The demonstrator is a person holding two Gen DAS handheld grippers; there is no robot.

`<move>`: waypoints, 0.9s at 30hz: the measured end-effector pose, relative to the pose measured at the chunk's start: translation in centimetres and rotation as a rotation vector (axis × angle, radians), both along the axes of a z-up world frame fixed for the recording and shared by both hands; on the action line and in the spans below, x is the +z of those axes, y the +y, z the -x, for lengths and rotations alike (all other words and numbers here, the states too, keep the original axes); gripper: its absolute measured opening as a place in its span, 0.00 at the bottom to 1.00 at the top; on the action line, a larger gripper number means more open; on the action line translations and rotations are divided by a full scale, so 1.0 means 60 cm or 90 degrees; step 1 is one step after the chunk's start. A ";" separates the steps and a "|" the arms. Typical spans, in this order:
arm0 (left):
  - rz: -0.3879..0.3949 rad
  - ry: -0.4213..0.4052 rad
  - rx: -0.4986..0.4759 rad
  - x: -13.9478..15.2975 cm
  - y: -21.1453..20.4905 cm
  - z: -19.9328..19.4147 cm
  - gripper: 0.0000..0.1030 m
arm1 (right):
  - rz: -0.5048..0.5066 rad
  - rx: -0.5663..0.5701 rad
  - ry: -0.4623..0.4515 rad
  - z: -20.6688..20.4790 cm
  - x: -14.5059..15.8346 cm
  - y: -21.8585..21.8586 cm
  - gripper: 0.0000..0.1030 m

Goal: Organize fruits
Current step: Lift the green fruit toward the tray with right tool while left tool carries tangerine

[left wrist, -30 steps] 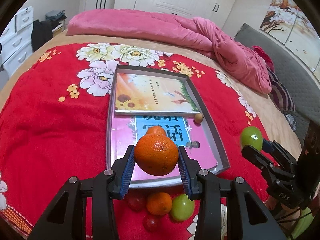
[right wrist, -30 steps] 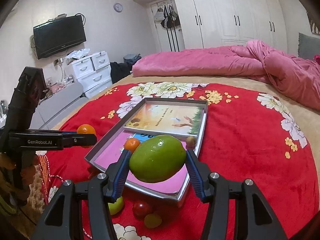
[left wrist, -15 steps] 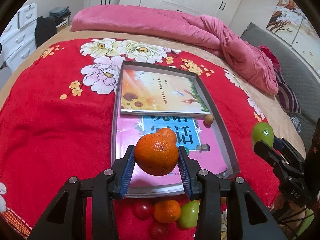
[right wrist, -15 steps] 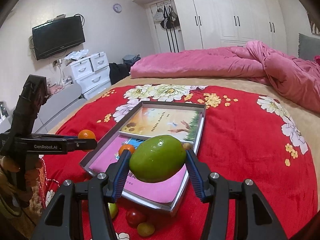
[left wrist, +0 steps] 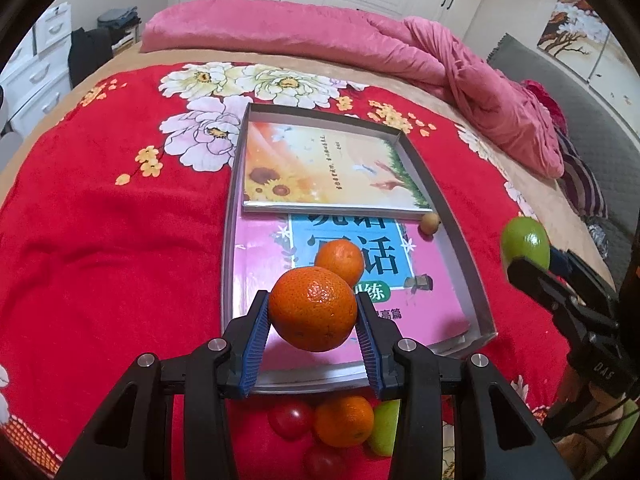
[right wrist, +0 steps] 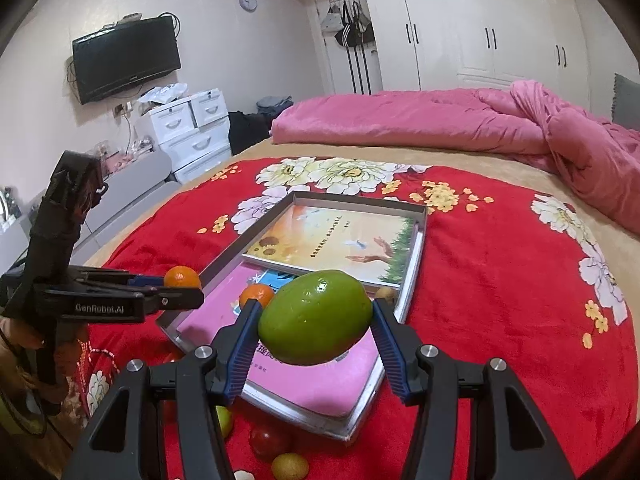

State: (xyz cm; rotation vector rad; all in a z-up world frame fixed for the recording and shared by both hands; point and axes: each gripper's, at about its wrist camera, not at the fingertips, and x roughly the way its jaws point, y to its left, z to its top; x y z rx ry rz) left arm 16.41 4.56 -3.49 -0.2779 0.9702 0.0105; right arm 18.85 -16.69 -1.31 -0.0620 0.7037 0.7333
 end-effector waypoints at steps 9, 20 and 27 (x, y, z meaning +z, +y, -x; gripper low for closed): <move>-0.009 0.011 -0.010 -0.014 -0.009 -0.004 0.42 | 0.015 0.016 -0.012 0.002 -0.006 0.013 0.54; -0.044 0.023 -0.033 -0.023 -0.022 -0.005 0.42 | 0.053 0.011 0.012 0.002 -0.033 0.019 0.54; -0.057 0.028 -0.041 -0.026 -0.026 -0.005 0.42 | 0.075 0.007 0.030 0.003 -0.052 0.023 0.54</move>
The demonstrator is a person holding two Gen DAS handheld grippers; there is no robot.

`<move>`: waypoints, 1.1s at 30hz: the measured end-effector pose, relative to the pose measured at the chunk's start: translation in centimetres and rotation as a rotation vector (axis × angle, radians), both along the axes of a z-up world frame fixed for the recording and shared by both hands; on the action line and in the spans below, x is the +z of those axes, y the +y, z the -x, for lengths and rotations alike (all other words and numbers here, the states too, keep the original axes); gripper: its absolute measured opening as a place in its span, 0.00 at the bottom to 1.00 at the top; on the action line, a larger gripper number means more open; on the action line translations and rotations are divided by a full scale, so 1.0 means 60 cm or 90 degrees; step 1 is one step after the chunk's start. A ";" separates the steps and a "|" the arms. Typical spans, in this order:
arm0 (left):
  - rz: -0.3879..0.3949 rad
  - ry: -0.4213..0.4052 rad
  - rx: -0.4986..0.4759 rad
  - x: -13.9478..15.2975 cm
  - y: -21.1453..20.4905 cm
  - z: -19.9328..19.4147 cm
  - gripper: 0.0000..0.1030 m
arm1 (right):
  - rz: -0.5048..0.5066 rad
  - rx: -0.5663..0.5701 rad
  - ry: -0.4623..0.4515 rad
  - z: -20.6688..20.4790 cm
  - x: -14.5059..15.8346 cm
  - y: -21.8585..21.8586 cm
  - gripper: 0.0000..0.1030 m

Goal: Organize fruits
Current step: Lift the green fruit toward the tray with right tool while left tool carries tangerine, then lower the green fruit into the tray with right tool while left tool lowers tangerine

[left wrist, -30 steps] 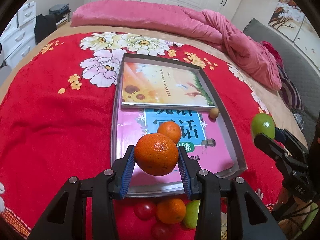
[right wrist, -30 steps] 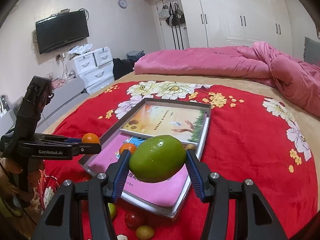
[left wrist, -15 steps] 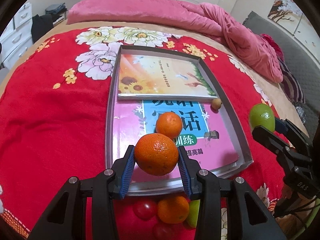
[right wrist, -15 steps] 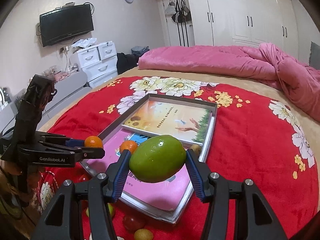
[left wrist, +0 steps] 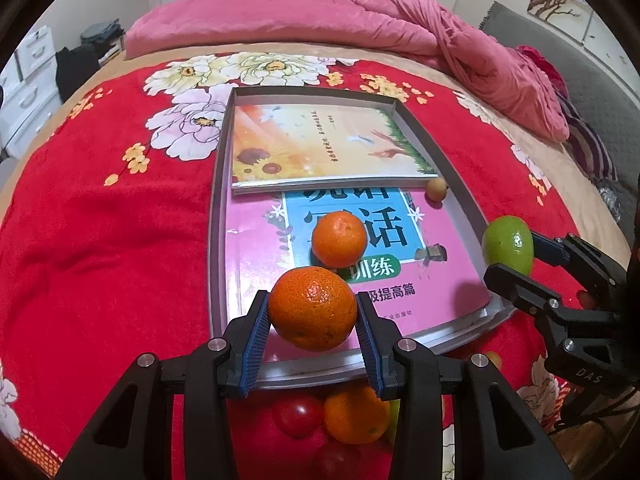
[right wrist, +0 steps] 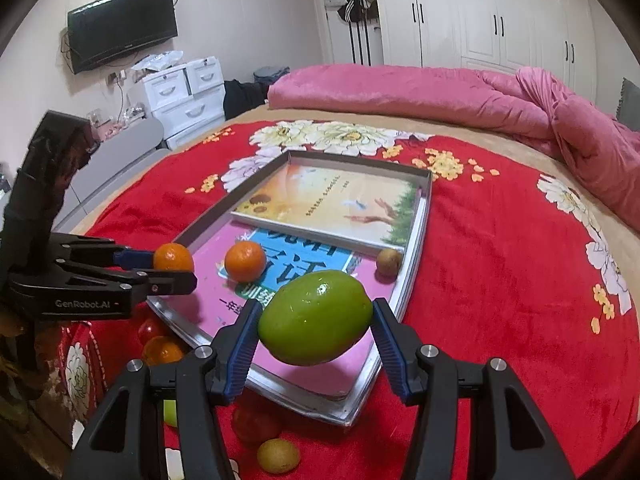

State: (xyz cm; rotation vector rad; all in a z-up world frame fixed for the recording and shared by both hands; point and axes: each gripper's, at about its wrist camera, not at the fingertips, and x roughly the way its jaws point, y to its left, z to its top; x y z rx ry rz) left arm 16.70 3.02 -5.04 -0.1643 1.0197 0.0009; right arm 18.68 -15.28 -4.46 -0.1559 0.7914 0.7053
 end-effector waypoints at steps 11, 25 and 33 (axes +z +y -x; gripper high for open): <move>-0.003 0.017 0.001 -0.011 0.004 -0.002 0.42 | 0.020 0.001 0.012 -0.002 -0.013 0.006 0.54; 0.011 0.035 0.018 -0.026 0.015 0.000 0.42 | 0.049 0.002 0.025 -0.008 -0.030 0.013 0.54; 0.018 0.040 0.019 -0.028 0.016 0.001 0.42 | 0.059 0.006 0.037 -0.009 -0.040 0.020 0.54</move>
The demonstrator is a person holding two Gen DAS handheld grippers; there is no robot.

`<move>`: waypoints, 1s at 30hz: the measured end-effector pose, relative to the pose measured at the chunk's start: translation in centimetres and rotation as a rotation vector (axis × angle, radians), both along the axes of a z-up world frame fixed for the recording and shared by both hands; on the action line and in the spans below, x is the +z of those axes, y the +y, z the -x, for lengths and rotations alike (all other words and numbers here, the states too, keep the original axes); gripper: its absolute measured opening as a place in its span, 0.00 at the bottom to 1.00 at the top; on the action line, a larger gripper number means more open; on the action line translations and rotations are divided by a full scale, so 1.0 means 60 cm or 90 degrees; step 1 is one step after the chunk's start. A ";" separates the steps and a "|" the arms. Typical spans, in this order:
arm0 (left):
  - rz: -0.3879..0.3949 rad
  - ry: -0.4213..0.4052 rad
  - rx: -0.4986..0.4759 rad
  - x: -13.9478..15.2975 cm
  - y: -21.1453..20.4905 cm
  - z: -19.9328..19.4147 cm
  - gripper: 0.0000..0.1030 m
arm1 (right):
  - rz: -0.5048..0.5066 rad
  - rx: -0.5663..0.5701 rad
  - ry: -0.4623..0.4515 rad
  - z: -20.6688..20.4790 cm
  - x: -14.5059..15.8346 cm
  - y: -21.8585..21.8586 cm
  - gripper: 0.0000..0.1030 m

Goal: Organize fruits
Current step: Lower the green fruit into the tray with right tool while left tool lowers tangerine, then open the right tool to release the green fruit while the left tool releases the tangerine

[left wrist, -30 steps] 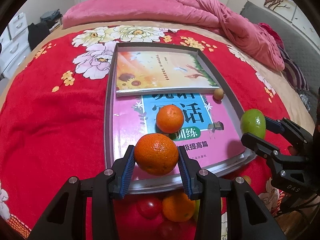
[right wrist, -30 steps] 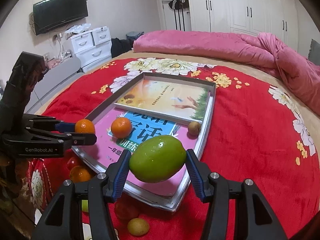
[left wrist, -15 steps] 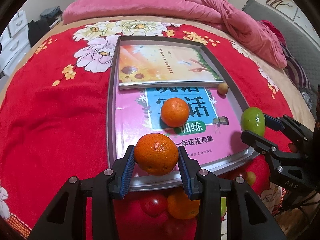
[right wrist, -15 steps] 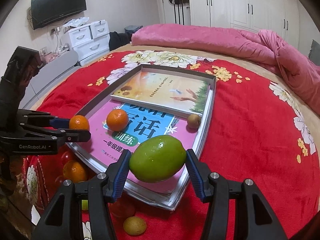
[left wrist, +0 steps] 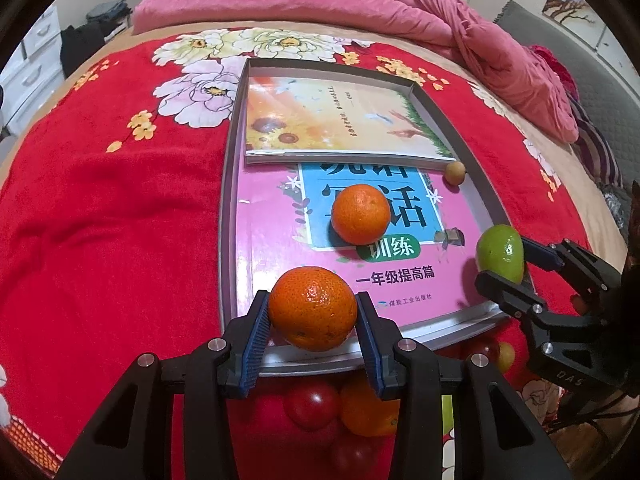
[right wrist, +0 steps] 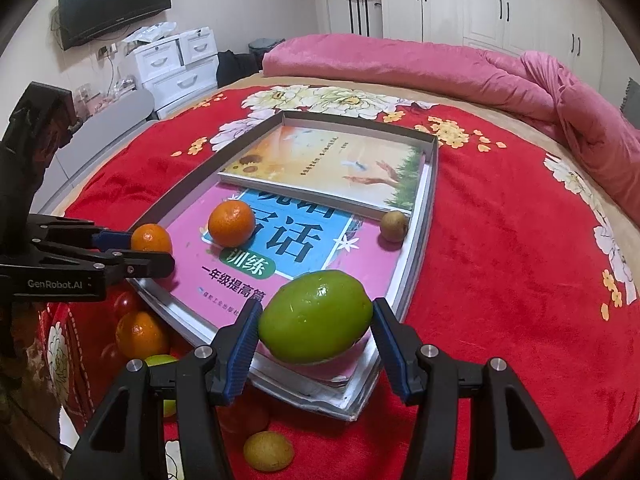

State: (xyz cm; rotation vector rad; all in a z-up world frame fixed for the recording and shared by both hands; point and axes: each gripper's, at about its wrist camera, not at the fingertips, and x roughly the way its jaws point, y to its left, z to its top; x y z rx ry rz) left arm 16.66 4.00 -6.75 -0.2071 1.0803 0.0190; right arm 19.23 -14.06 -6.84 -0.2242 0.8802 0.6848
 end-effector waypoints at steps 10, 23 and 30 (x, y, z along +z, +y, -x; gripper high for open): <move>-0.001 0.003 -0.001 -0.003 -0.002 -0.001 0.42 | 0.039 0.022 -0.017 0.012 -0.010 0.016 0.54; 0.001 0.002 0.000 -0.004 0.000 -0.001 0.42 | 0.010 0.014 -0.002 0.009 -0.008 0.009 0.55; 0.002 0.002 -0.002 -0.004 -0.003 -0.003 0.42 | -0.016 0.001 0.002 0.006 0.002 -0.003 0.60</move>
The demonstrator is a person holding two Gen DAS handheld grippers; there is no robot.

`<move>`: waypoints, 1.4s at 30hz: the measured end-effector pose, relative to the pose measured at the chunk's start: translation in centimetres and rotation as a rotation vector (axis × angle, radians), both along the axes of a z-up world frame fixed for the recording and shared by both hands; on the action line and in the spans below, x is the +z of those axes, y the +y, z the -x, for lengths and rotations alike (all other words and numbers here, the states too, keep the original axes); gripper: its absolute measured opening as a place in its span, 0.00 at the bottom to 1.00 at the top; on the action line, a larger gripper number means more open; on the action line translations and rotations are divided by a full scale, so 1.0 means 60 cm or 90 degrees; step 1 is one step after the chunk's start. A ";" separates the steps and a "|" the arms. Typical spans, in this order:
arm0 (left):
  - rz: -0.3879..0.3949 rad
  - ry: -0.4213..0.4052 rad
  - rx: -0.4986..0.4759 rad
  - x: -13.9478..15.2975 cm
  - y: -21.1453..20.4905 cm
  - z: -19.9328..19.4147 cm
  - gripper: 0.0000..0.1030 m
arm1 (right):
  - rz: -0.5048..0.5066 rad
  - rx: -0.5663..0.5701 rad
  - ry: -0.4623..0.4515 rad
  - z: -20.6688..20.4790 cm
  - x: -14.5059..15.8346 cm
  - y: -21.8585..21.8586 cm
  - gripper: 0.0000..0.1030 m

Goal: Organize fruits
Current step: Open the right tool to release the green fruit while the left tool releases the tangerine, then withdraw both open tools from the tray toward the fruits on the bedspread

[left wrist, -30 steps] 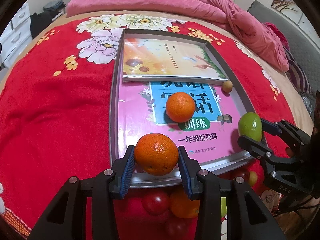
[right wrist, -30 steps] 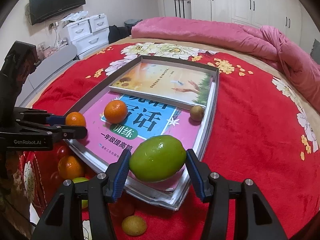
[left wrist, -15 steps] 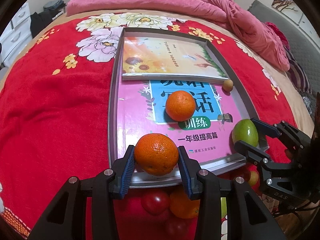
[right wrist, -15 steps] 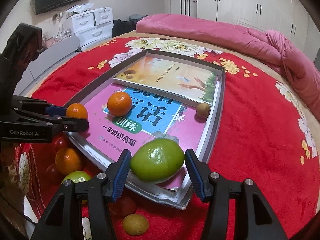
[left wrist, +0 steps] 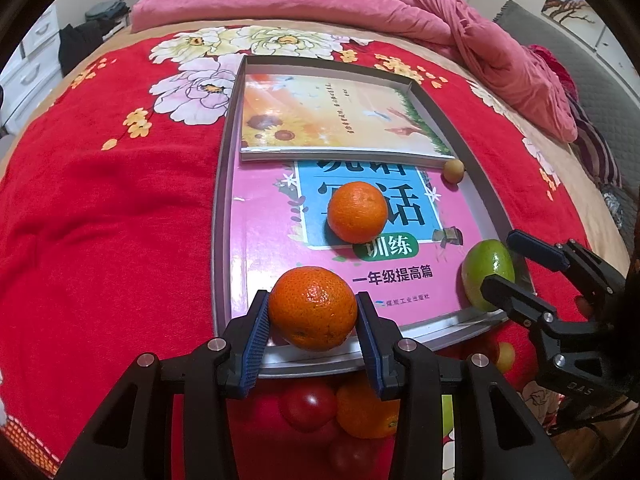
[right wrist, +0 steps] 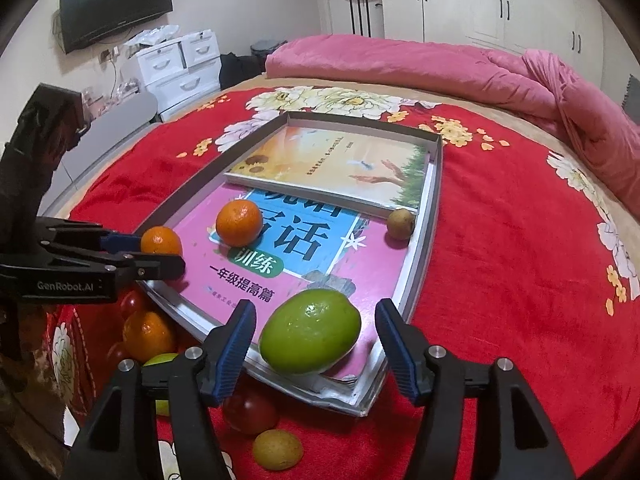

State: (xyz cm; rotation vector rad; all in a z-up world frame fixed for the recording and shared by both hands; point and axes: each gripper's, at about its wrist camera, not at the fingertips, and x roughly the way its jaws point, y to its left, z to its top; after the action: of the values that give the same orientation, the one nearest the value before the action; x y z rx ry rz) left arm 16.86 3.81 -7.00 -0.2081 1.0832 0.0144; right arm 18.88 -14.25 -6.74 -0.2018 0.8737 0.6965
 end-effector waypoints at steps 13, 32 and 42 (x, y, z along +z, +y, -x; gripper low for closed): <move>0.008 -0.006 -0.005 -0.003 -0.005 -0.005 0.48 | -0.008 0.006 -0.030 0.010 0.014 0.002 0.64; 0.022 -0.040 0.001 0.033 0.002 0.007 0.63 | -0.024 -0.007 -0.052 0.010 0.032 -0.008 0.71; 0.046 -0.064 0.012 0.059 0.011 0.018 0.70 | -0.037 -0.025 -0.069 0.010 0.045 -0.019 0.78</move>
State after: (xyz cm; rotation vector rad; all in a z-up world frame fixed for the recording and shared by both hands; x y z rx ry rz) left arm 15.81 4.46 -3.45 -0.2812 0.9818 -0.0186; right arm 18.28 -15.36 -4.06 -0.1685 0.7515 0.6673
